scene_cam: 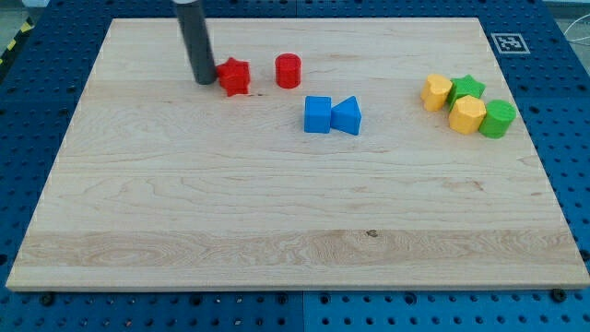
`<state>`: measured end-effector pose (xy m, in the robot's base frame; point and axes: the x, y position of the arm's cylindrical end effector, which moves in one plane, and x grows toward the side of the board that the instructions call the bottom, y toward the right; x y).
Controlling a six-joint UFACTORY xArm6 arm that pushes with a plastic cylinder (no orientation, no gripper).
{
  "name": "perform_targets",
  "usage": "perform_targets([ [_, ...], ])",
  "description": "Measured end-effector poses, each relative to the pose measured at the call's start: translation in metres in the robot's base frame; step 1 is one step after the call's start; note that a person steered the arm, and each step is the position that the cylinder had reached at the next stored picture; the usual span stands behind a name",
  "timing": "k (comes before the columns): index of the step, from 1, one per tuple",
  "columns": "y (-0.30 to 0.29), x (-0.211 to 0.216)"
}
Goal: Slide the red star below the red circle
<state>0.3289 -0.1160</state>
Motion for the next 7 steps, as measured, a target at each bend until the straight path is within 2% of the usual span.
perform_targets([
  [2,0.058,-0.001],
  [4,0.051,-0.001],
  [7,0.074,-0.004],
])
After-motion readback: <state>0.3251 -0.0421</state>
